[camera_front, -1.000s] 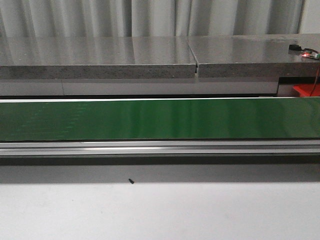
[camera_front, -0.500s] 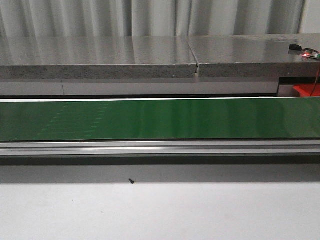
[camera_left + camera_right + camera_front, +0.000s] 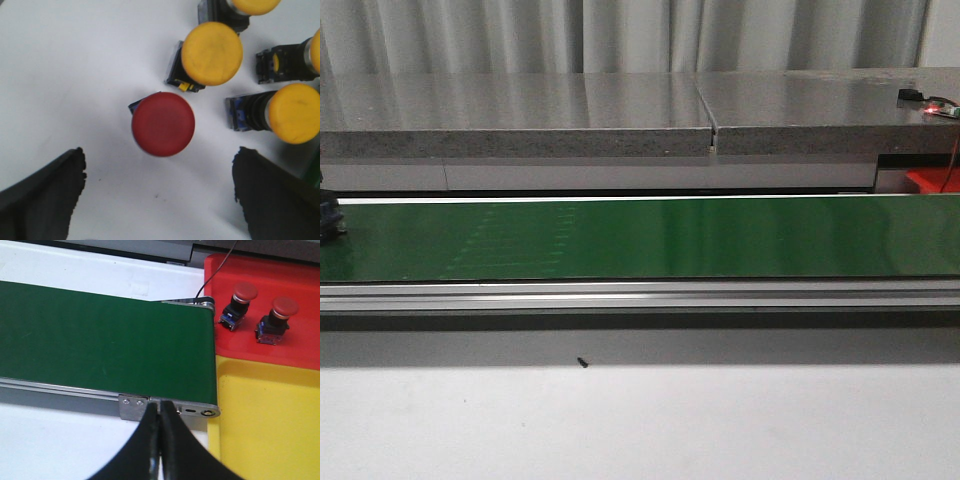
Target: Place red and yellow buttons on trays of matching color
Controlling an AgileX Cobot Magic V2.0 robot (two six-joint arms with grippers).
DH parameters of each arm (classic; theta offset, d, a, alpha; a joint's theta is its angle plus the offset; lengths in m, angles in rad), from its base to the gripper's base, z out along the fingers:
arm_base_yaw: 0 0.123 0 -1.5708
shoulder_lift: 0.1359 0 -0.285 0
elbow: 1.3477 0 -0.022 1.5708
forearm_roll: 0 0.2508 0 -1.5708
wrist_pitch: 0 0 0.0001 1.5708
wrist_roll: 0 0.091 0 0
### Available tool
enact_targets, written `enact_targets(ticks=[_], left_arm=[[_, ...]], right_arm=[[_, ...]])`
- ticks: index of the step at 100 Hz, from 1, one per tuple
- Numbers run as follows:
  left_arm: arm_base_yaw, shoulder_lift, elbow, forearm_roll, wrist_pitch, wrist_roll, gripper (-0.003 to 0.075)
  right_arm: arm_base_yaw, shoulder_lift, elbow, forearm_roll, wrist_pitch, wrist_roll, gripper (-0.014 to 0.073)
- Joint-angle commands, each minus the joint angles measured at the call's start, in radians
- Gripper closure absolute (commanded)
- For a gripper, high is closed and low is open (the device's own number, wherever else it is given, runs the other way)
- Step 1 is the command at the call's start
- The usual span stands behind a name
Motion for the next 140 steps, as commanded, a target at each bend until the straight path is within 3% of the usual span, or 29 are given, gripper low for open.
enact_targets(ticks=[1,35,44,59,66,98,121,140], left_arm=[[-0.023,-0.02,-0.025,-0.033,-0.079,0.008,0.0135],[-0.029,0.086,-0.063,0.008,-0.14,0.01,0.0159],[-0.029,0.086,-0.063,0.01,-0.174,0.01,0.0237],[-0.029,0.086,-0.063,0.01,-0.19,0.01,0.0447],[-0.029,0.086,-0.063,0.01,-0.183,0.01,0.0498],[-0.042,-0.064,-0.03,0.005,-0.133,0.01,0.0502],[-0.181,-0.207,-0.034,0.005,-0.103,0.01,0.0503],[-0.291,-0.184,-0.034,0.002,-0.094,0.01,0.0503]], right_arm=[[0.002,-0.002,-0.027,-0.011,-0.063,-0.006,0.0662],[0.002,-0.002,-0.027,-0.011,-0.063,-0.006,0.0662],[0.002,-0.002,-0.027,-0.011,-0.063,-0.006,0.0662],[0.002,-0.002,-0.027,-0.011,-0.063,-0.006,0.0662],[0.002,-0.002,-0.027,-0.011,-0.063,-0.006,0.0662],[0.002,-0.002,-0.027,-0.011,-0.063,-0.006,0.0662],[0.002,-0.002,-0.027,-0.011,-0.063,-0.006,0.0662],[0.002,-0.002,-0.027,-0.011,-0.063,-0.006,0.0662]])
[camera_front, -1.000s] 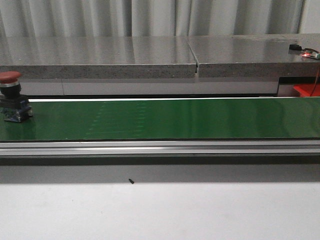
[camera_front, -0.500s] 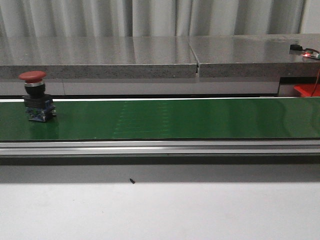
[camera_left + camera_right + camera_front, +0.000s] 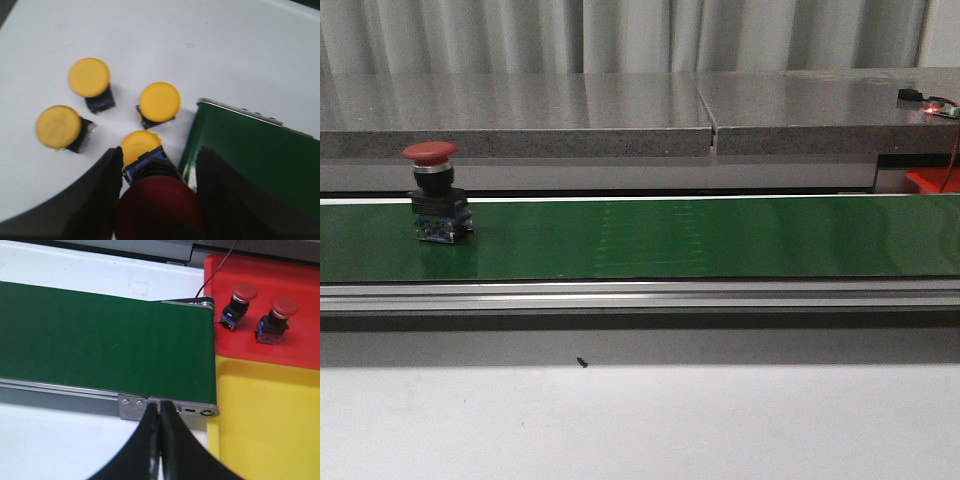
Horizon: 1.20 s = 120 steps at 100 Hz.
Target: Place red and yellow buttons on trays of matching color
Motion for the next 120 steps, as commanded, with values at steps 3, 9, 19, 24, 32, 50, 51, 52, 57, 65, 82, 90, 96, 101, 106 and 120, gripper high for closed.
enact_targets(ticks=[3,9,19,24,32,50,51,52,57,65,82,90,96,101,106,120], left_arm=[[-0.05,-0.019,-0.028,-0.018,-0.031,0.0,0.0503],[-0.075,-0.006,-0.028,-0.018,-0.033,0.0,0.0503],[-0.09,0.008,-0.028,-0.018,-0.033,0.0,0.0502],[-0.097,0.012,-0.028,-0.018,-0.029,0.0,0.05],[-0.104,0.017,-0.028,-0.022,-0.013,0.0,0.0474],[-0.106,0.018,-0.028,-0.027,0.025,0.0,0.0211],[-0.106,0.018,-0.028,-0.029,0.027,0.0,0.0201],[-0.106,0.018,-0.028,-0.029,0.027,0.0,0.0182],[-0.106,0.018,-0.028,-0.037,0.027,0.0,0.0139],[-0.11,0.0,-0.028,-0.06,0.007,0.014,0.0134],[-0.171,-0.115,-0.028,-0.091,-0.047,0.093,0.0154],[-0.208,-0.161,-0.028,-0.091,-0.028,0.095,0.0247],[-0.243,-0.192,-0.026,-0.091,-0.006,0.095,0.0369],[-0.273,-0.218,-0.022,-0.091,0.007,0.095,0.0486],[-0.293,-0.24,-0.012,-0.091,0.012,0.095,0.0608],[-0.344,-0.319,0.045,-0.091,0.018,0.095,0.0741]], right_arm=[[0.002,-0.002,-0.027,-0.011,-0.063,-0.006,0.0662],[0.002,-0.002,-0.027,-0.011,-0.063,-0.006,0.0662],[0.002,-0.002,-0.027,-0.011,-0.063,-0.006,0.0662],[0.002,-0.002,-0.027,-0.011,-0.063,-0.006,0.0662],[0.002,-0.002,-0.027,-0.011,-0.063,-0.006,0.0662],[0.002,-0.002,-0.027,-0.011,-0.063,-0.006,0.0662],[0.002,-0.002,-0.027,-0.011,-0.063,-0.006,0.0662],[0.002,-0.002,-0.027,-0.011,-0.063,-0.006,0.0662],[0.002,-0.002,-0.027,-0.011,-0.063,-0.006,0.0662],[0.002,-0.002,-0.027,-0.011,-0.063,-0.006,0.0662],[0.002,-0.002,-0.027,-0.011,-0.063,-0.006,0.0662],[0.002,-0.002,-0.027,-0.011,-0.063,-0.006,0.0662],[0.002,-0.002,-0.027,-0.011,-0.063,-0.006,0.0662],[0.002,-0.002,-0.027,-0.011,-0.063,-0.006,0.0662],[0.002,-0.002,-0.027,-0.011,-0.063,-0.006,0.0662],[0.002,-0.002,-0.027,-0.011,-0.063,-0.006,0.0662]])
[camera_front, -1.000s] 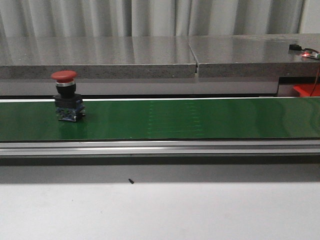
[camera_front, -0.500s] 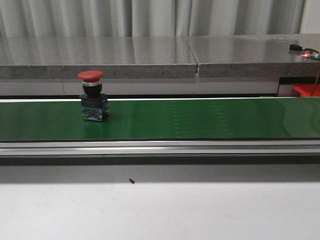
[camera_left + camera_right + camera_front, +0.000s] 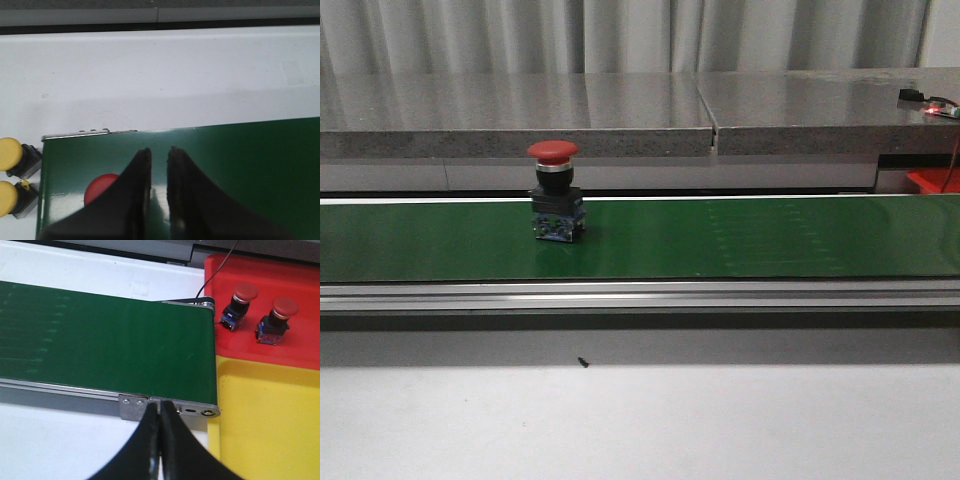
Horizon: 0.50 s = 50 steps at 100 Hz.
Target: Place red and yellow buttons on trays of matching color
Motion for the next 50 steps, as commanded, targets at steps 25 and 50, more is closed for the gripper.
enact_targets(ticks=[25,50], left_arm=[[-0.054,-0.244,0.171,-0.026,-0.066,0.002,0.0741],[-0.054,-0.414,0.302,-0.054,-0.073,0.002,0.0741]], right_arm=[[0.002,-0.002,-0.027,-0.011,-0.063,-0.006,0.0662],[0.002,-0.002,-0.027,-0.011,-0.063,-0.006,0.0662]])
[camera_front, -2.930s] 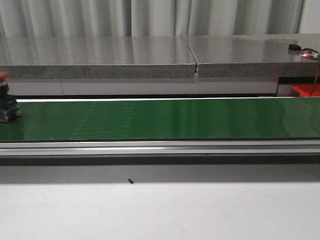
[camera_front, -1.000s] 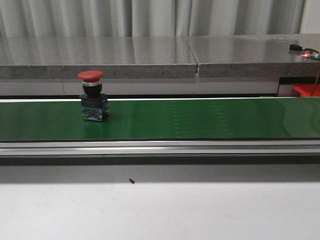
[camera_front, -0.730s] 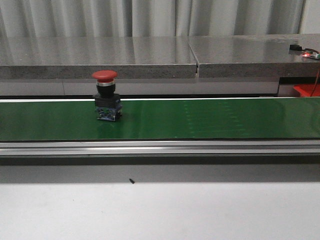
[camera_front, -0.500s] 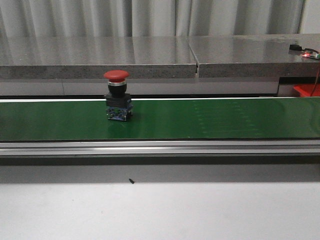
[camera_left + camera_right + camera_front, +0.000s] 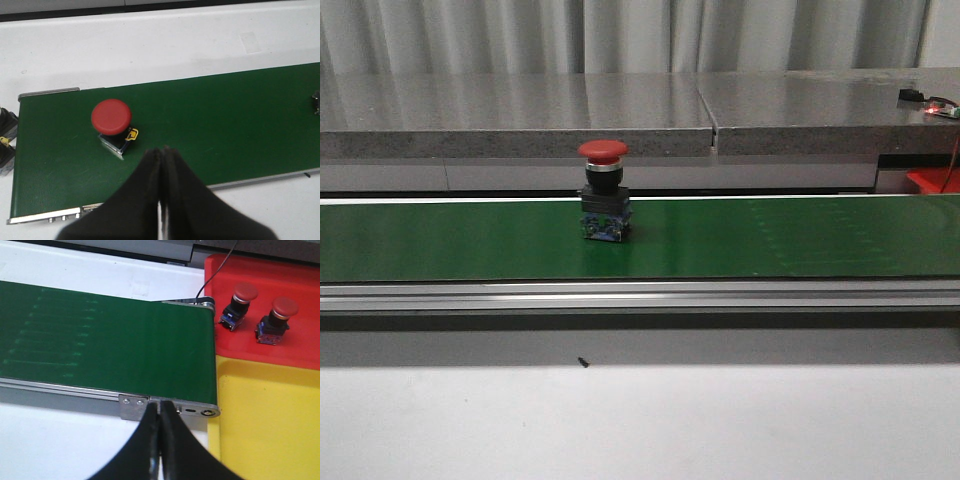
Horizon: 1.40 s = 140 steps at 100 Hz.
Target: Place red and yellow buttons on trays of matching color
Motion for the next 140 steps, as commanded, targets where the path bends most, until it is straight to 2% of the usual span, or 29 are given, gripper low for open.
enact_targets(ticks=[1,36,53,66,82,87,94,100,113,120,140], left_arm=[[-0.008,-0.076,0.014,-0.042,-0.063,0.001,0.0741],[-0.008,-0.367,0.173,-0.096,-0.078,0.001,0.0741],[-0.008,-0.474,0.22,-0.081,-0.074,0.001,0.0741],[-0.008,-0.504,0.23,-0.083,-0.074,0.001,0.0741],[-0.008,-0.504,0.23,-0.083,-0.072,0.001,0.0741],[-0.008,-0.504,0.23,-0.083,-0.072,0.001,0.0741],[-0.008,-0.504,0.23,-0.083,-0.072,0.001,0.0741],[-0.008,-0.504,0.23,-0.083,-0.074,0.001,0.0741],[-0.008,-0.504,0.23,-0.083,-0.074,0.001,0.0741],[-0.008,-0.504,0.23,-0.083,-0.074,0.001,0.0741],[-0.008,-0.504,0.23,-0.083,-0.074,0.001,0.0741]], right_arm=[[0.002,-0.002,-0.027,-0.011,-0.063,-0.006,0.0662],[0.002,0.003,-0.021,-0.028,-0.064,-0.007,0.0662],[0.002,0.038,-0.047,-0.019,-0.109,-0.007,0.0662],[0.018,0.114,-0.128,-0.003,-0.036,-0.007,0.0662],[0.086,0.241,-0.27,-0.003,0.067,-0.012,0.0652],[0.11,0.286,-0.317,-0.003,0.095,-0.012,0.0616],[0.144,0.355,-0.386,-0.002,0.134,-0.012,0.0507],[0.18,0.418,-0.448,0.0,0.168,-0.012,0.034],[0.234,0.543,-0.566,0.007,0.229,-0.012,0.0076],[0.259,0.614,-0.628,0.012,0.27,-0.012,0.0025],[0.322,0.798,-0.77,0.023,0.351,-0.032,0.0034]])
